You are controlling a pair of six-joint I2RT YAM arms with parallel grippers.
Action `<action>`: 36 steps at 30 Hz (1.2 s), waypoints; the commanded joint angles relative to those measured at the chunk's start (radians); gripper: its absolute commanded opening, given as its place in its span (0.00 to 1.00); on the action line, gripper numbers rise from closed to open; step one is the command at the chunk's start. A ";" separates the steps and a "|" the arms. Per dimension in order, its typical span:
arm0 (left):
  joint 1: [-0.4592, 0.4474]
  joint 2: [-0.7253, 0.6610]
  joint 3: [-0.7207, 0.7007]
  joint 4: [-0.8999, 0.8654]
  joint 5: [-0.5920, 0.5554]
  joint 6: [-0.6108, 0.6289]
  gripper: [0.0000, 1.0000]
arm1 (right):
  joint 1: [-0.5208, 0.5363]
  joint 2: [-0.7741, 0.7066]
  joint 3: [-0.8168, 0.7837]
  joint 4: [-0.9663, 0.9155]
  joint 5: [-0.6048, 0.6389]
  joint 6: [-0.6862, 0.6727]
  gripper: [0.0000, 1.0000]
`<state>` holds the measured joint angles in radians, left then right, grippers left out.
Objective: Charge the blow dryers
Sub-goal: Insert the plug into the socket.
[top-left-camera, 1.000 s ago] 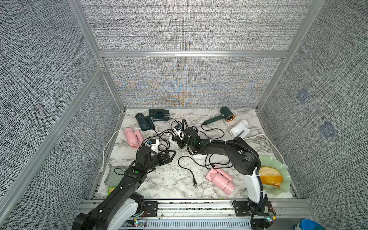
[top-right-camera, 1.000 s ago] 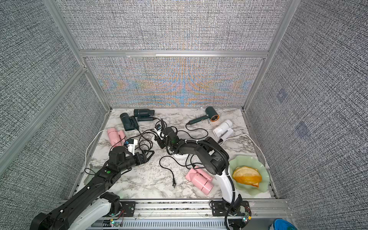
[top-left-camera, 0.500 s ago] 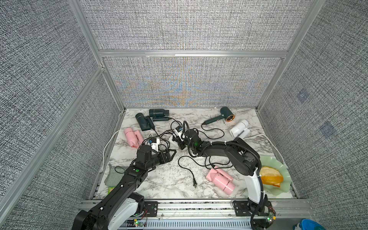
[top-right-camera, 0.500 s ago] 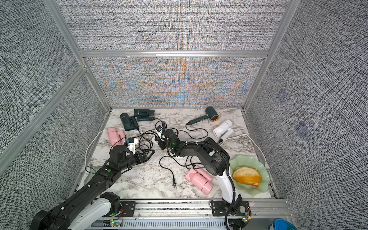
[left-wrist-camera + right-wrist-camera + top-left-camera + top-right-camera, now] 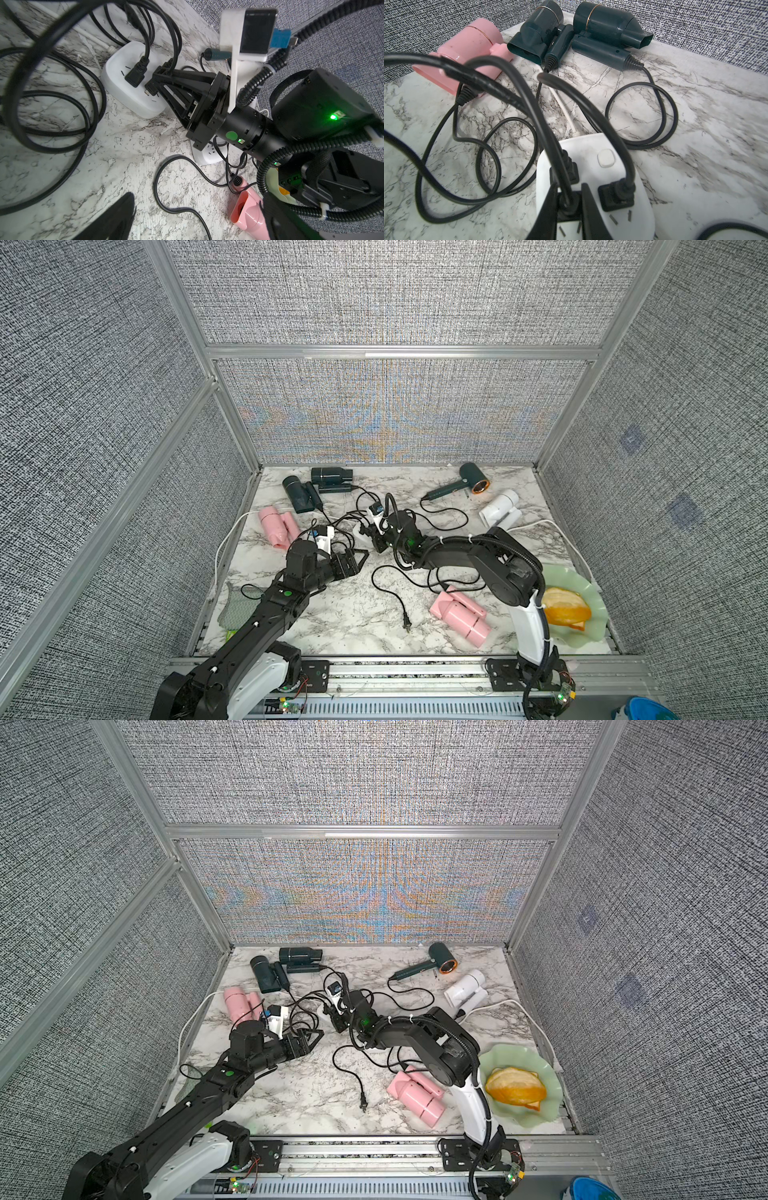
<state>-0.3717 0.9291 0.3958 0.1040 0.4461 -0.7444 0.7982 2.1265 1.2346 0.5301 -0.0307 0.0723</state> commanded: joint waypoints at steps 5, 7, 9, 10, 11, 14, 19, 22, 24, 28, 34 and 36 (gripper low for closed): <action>0.000 -0.024 -0.010 0.019 0.001 0.002 0.97 | 0.002 0.018 -0.034 -0.092 0.031 0.017 0.15; 0.001 -0.030 -0.018 0.023 -0.003 0.001 0.97 | 0.003 0.018 -0.044 -0.090 0.037 0.019 0.15; 0.001 -0.029 -0.021 0.026 -0.001 0.000 0.97 | 0.006 0.019 -0.047 -0.094 0.048 0.011 0.15; 0.001 -0.027 -0.021 0.024 0.002 0.000 0.97 | 0.009 0.020 -0.045 -0.099 0.054 0.005 0.15; 0.001 -0.026 -0.021 0.025 0.003 0.001 0.97 | 0.008 0.022 -0.043 -0.105 0.057 0.002 0.15; 0.001 -0.022 -0.021 0.028 0.003 0.000 0.96 | 0.010 0.028 -0.028 -0.128 0.065 -0.010 0.15; 0.001 -0.025 -0.017 0.026 0.005 -0.001 0.96 | 0.010 0.031 -0.011 -0.158 0.078 -0.034 0.15; 0.001 -0.031 -0.018 0.024 0.003 0.000 0.96 | 0.010 0.032 -0.013 -0.164 0.077 -0.042 0.15; 0.000 -0.033 -0.021 0.024 0.000 -0.001 0.96 | 0.012 0.034 -0.015 -0.166 0.079 -0.045 0.14; 0.000 -0.028 -0.018 0.024 0.002 0.000 0.96 | 0.013 0.042 -0.009 -0.179 0.087 -0.046 0.14; 0.000 -0.011 -0.009 0.039 0.013 0.000 0.96 | 0.001 0.048 0.000 -0.196 0.081 -0.015 0.14; 0.000 -0.007 -0.009 0.041 0.014 -0.001 0.96 | -0.001 0.046 -0.005 -0.189 0.075 -0.005 0.14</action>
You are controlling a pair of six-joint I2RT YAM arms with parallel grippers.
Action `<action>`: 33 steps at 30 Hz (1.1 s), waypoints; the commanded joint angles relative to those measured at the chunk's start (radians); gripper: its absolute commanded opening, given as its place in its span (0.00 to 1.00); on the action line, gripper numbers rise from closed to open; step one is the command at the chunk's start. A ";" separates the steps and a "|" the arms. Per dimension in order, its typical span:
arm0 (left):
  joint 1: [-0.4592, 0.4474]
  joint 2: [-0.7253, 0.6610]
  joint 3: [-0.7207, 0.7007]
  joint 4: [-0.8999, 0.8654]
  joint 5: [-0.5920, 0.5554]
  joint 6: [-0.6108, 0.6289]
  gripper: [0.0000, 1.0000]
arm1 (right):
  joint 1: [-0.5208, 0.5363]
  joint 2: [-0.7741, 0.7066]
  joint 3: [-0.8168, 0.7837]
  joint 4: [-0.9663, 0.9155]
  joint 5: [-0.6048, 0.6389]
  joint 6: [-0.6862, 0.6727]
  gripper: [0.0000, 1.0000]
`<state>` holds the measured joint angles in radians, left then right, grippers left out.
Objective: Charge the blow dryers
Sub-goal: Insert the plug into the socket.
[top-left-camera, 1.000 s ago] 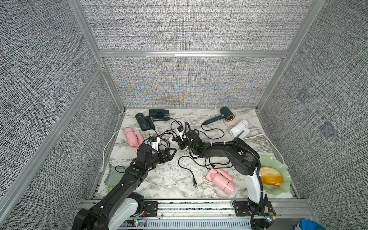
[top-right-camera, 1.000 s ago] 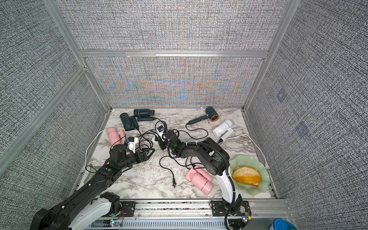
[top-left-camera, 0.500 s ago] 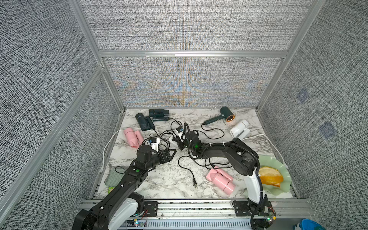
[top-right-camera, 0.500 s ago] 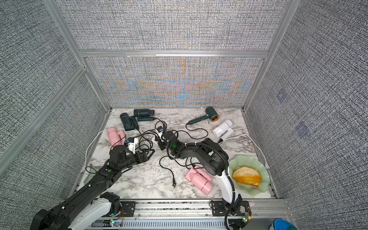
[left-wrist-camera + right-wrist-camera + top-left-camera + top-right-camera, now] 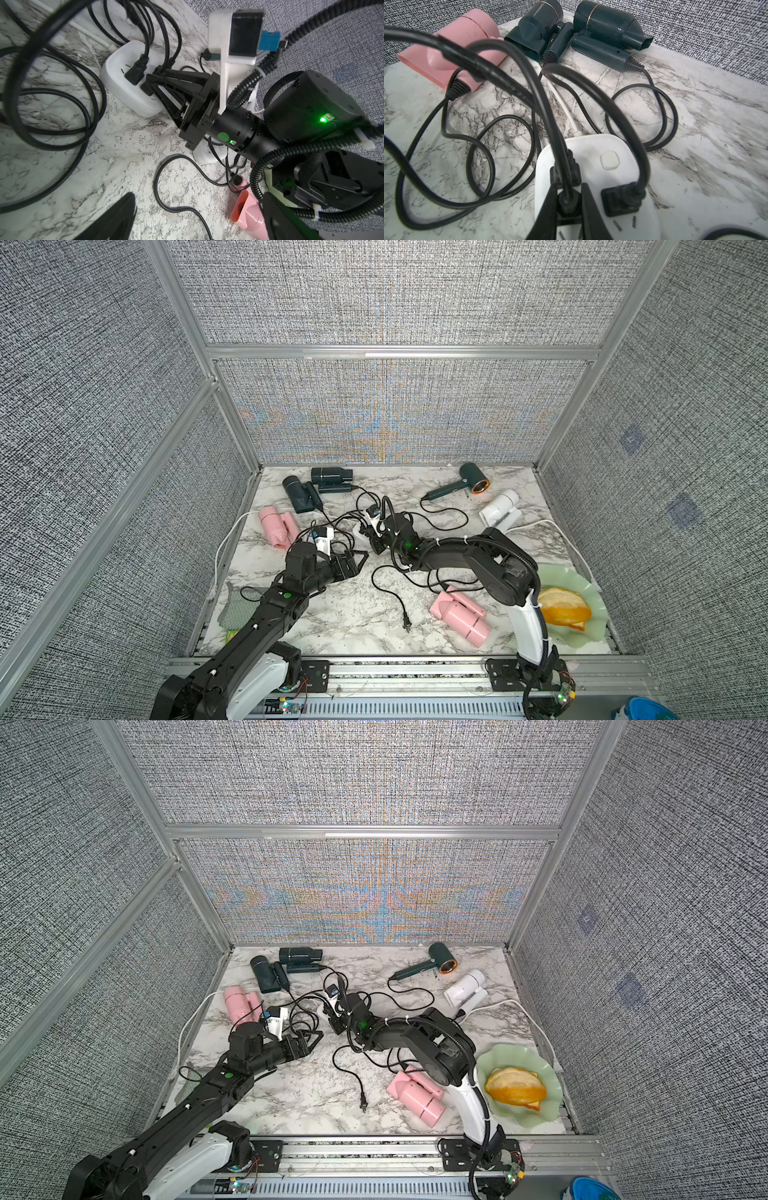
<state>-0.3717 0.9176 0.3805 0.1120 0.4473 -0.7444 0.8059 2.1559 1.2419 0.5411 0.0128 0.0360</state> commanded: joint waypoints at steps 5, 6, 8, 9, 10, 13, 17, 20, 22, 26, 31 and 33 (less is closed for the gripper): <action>0.000 0.000 -0.001 0.031 0.010 0.000 0.96 | -0.008 0.015 -0.032 -0.192 0.033 0.047 0.14; -0.001 -0.003 -0.004 0.031 0.008 -0.001 0.96 | -0.008 0.015 -0.039 -0.188 0.033 0.052 0.14; -0.001 -0.008 -0.012 0.035 0.007 -0.004 0.96 | -0.007 0.013 -0.050 -0.182 0.035 0.058 0.14; -0.001 -0.010 -0.013 0.037 0.007 -0.004 0.96 | -0.006 0.014 -0.052 -0.181 0.036 0.059 0.14; 0.000 -0.010 -0.015 0.037 0.008 -0.004 0.96 | -0.004 0.016 -0.055 -0.184 0.041 0.061 0.14; -0.001 -0.008 -0.017 0.038 0.007 -0.004 0.96 | 0.001 0.021 -0.065 -0.184 0.057 0.061 0.13; 0.000 -0.008 -0.017 0.038 0.005 -0.003 0.96 | 0.011 0.033 -0.068 -0.197 0.073 0.054 0.12; 0.000 -0.006 -0.018 0.039 0.006 -0.003 0.96 | 0.013 0.036 -0.074 -0.199 0.074 0.060 0.12; -0.001 -0.005 -0.018 0.040 0.005 -0.003 0.96 | 0.013 0.036 -0.080 -0.199 0.074 0.070 0.12; 0.000 -0.005 -0.020 0.040 0.006 0.000 0.96 | 0.018 0.038 -0.090 -0.199 0.083 0.077 0.11; -0.001 -0.005 -0.021 0.041 0.005 0.001 0.96 | 0.019 0.033 -0.091 -0.212 0.085 0.086 0.10; 0.000 -0.006 -0.021 0.041 0.004 0.000 0.96 | 0.018 0.030 -0.089 -0.219 0.065 0.101 0.10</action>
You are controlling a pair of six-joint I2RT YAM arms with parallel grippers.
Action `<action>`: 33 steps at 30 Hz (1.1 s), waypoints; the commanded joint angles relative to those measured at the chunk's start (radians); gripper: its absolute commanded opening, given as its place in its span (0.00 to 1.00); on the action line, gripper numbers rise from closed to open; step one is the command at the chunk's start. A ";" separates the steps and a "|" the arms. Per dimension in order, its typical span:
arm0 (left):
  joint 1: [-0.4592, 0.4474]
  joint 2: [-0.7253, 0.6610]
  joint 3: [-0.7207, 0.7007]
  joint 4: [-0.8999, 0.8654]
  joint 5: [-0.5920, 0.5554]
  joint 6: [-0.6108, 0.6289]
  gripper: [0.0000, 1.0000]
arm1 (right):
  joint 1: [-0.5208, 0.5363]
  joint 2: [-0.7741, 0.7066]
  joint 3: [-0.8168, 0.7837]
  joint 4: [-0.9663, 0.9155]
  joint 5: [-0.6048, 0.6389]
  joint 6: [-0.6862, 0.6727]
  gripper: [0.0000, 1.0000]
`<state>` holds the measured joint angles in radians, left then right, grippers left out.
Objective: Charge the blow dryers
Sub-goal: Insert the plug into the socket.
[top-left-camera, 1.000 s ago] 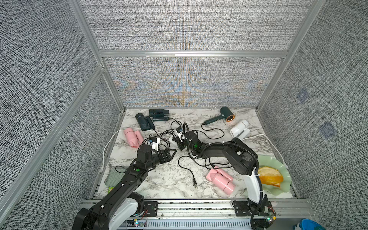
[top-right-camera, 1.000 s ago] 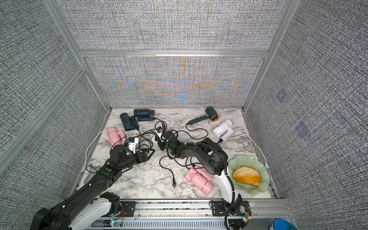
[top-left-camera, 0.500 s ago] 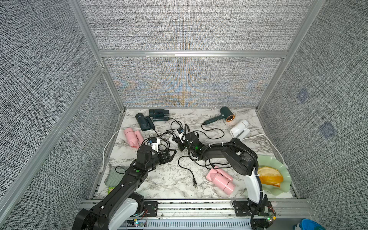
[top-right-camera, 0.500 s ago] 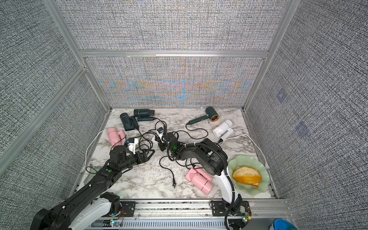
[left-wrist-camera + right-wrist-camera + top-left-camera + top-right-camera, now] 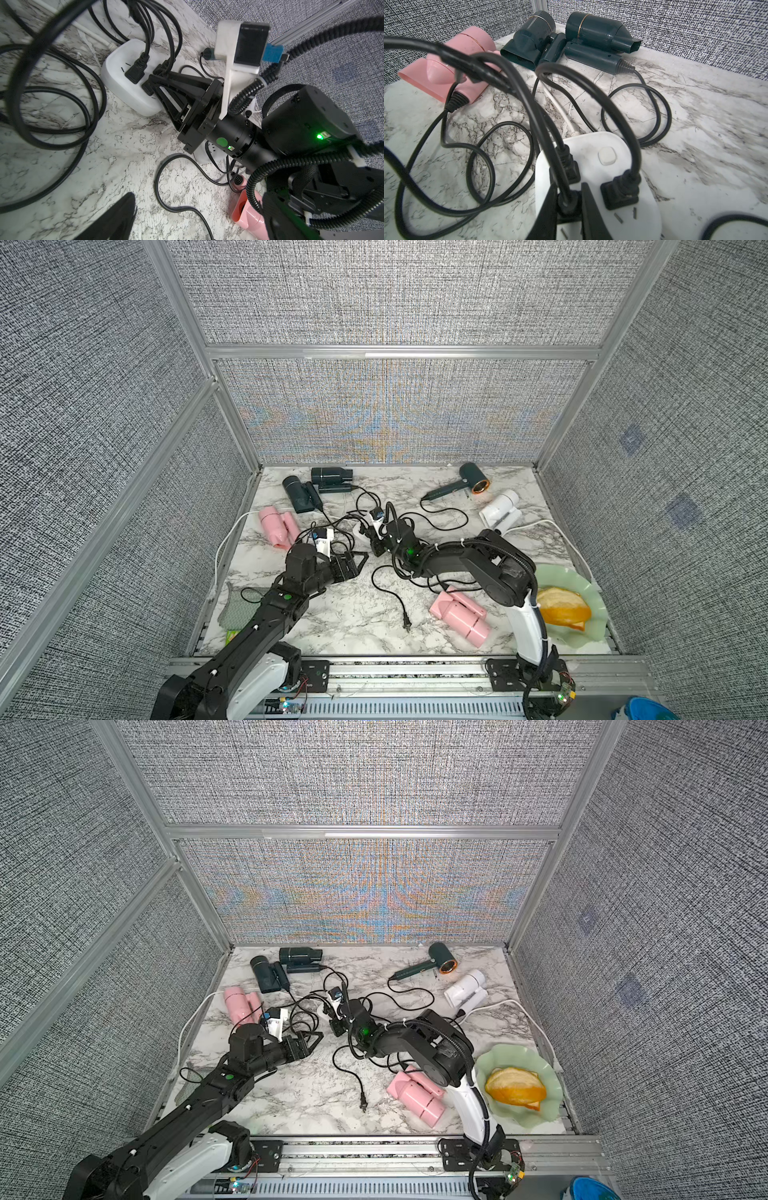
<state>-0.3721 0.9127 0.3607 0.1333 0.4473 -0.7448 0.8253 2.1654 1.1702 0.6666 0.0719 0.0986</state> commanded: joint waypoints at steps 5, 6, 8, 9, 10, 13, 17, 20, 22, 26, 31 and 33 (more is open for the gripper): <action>0.001 -0.006 -0.005 0.016 0.002 0.004 0.96 | 0.005 0.004 -0.020 -0.349 -0.012 0.050 0.10; 0.000 -0.007 -0.005 0.016 0.001 0.005 0.96 | 0.009 0.005 -0.018 -0.357 0.005 0.043 0.11; 0.001 -0.007 -0.006 0.015 0.002 0.006 0.96 | 0.016 0.011 -0.006 -0.379 0.042 0.027 0.11; 0.000 -0.008 -0.005 0.015 0.004 0.005 0.96 | 0.021 0.015 -0.002 -0.392 0.059 0.015 0.11; 0.000 -0.008 -0.005 0.014 0.004 0.006 0.96 | 0.024 0.017 0.005 -0.403 0.072 0.008 0.11; -0.001 -0.011 -0.003 0.011 0.001 0.007 0.96 | 0.023 0.021 0.025 -0.443 0.085 -0.003 0.10; 0.000 -0.011 -0.003 0.011 0.002 0.007 0.96 | 0.014 0.011 0.039 -0.469 0.049 0.007 0.11; 0.001 -0.011 -0.004 0.011 0.002 0.007 0.96 | 0.004 0.009 0.042 -0.477 -0.019 0.028 0.10; 0.001 -0.011 -0.003 0.011 0.002 0.007 0.96 | 0.005 0.013 0.056 -0.505 -0.032 0.025 0.10; -0.001 -0.013 -0.003 0.009 0.002 0.009 0.96 | 0.003 0.016 0.064 -0.531 -0.049 0.030 0.10; 0.000 -0.014 -0.003 0.011 0.002 0.010 0.96 | 0.004 0.013 0.055 -0.546 -0.034 0.029 0.10; 0.001 -0.013 -0.003 0.011 0.002 0.009 0.96 | 0.004 0.010 0.049 -0.545 -0.039 0.021 0.10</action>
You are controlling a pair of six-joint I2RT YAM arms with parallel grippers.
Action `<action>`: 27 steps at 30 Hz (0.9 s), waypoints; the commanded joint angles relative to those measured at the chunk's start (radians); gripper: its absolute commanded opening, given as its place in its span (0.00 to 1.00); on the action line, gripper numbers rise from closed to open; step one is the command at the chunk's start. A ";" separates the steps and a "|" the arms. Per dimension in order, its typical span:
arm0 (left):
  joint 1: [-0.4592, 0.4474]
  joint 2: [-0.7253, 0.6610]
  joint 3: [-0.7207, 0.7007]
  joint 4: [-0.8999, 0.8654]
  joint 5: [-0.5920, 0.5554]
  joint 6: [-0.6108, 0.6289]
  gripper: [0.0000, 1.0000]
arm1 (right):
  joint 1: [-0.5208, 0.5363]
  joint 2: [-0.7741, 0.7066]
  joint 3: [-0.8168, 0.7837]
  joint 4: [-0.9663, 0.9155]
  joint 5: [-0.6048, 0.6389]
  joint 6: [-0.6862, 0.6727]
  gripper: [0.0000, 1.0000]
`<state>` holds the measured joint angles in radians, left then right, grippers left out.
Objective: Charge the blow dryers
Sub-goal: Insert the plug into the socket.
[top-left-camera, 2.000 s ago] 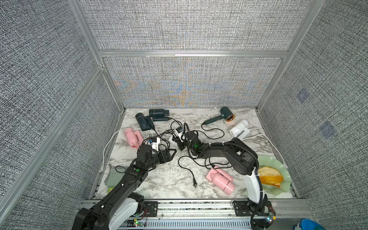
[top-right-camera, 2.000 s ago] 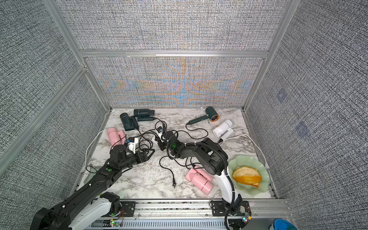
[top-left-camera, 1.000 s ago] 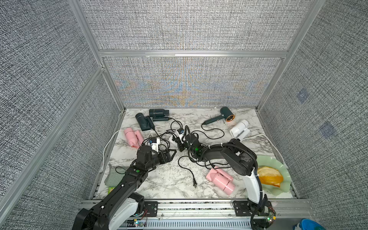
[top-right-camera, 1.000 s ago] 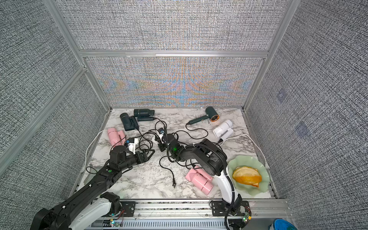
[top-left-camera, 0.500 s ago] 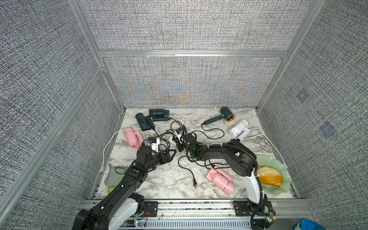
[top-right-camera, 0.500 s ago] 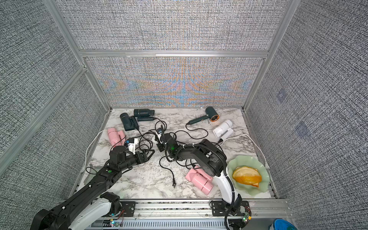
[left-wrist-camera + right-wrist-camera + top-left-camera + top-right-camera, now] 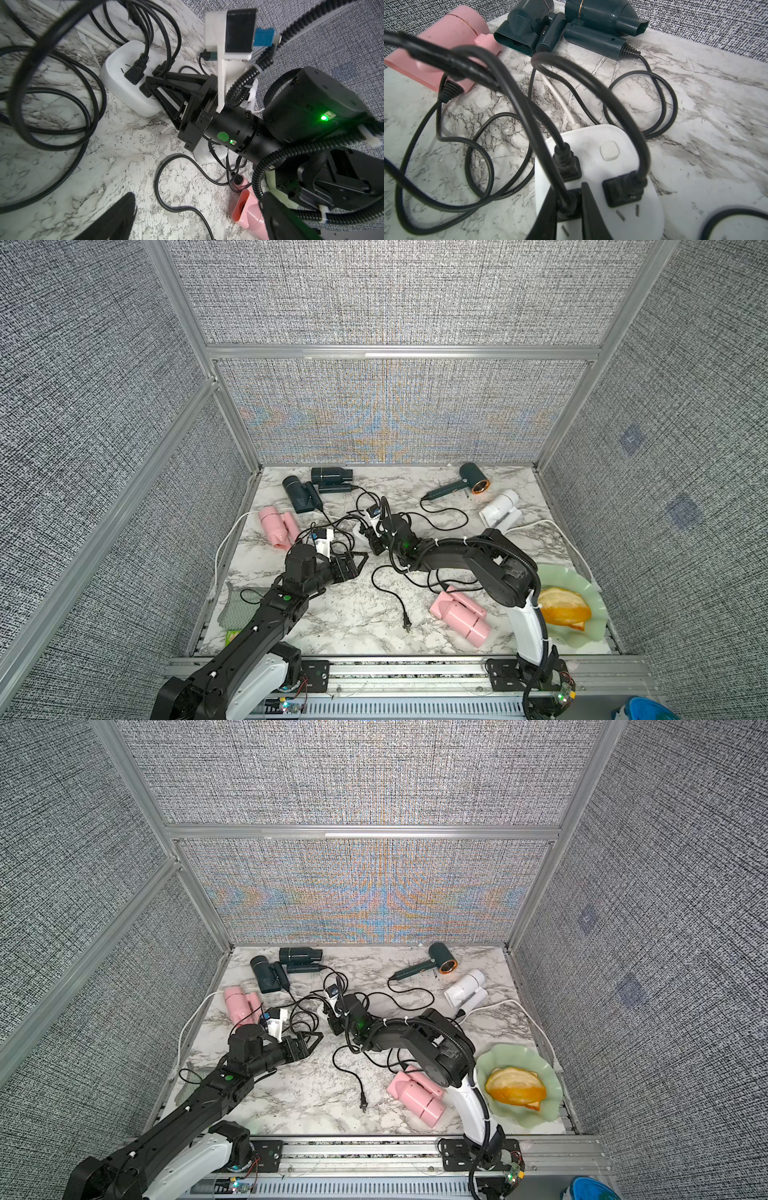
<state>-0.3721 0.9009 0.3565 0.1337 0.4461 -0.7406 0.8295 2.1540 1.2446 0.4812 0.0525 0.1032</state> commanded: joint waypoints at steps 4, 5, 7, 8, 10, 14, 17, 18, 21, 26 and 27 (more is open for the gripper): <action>0.000 0.001 0.000 0.012 0.004 0.003 0.96 | -0.001 0.030 -0.006 -0.390 -0.024 -0.005 0.09; 0.000 0.000 0.000 0.012 0.005 0.004 0.96 | 0.000 0.033 -0.004 -0.392 -0.023 -0.010 0.09; -0.001 -0.002 0.002 0.009 0.002 0.007 0.96 | -0.001 0.030 -0.002 -0.397 -0.022 -0.010 0.09; 0.000 -0.002 0.005 0.003 -0.003 0.009 0.96 | -0.001 0.025 -0.008 -0.392 -0.023 -0.008 0.09; 0.000 -0.002 0.010 0.000 -0.007 0.012 0.96 | -0.006 0.009 -0.025 -0.368 -0.050 0.012 0.09; -0.001 0.011 0.019 0.010 -0.004 0.012 0.96 | -0.009 -0.005 -0.020 -0.363 -0.116 0.036 0.09; 0.000 0.028 0.029 0.007 -0.005 0.021 0.96 | -0.010 -0.008 -0.015 -0.365 -0.125 0.047 0.09; 0.001 0.032 0.030 0.007 -0.006 0.025 0.96 | -0.008 -0.008 -0.015 -0.365 -0.122 0.049 0.09; 0.000 0.036 0.031 0.013 -0.006 0.029 0.96 | -0.006 -0.003 -0.013 -0.371 -0.094 0.046 0.09; 0.001 0.040 0.038 0.049 -0.011 0.032 0.96 | -0.002 -0.003 -0.009 -0.379 -0.026 0.054 0.09; 0.001 0.044 0.043 0.053 -0.014 0.031 0.96 | 0.000 -0.003 -0.008 -0.385 0.001 0.054 0.09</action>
<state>-0.3721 0.9401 0.3859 0.1413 0.4438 -0.7261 0.8223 2.1296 1.2491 0.4171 0.0154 0.1181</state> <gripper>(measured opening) 0.959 0.182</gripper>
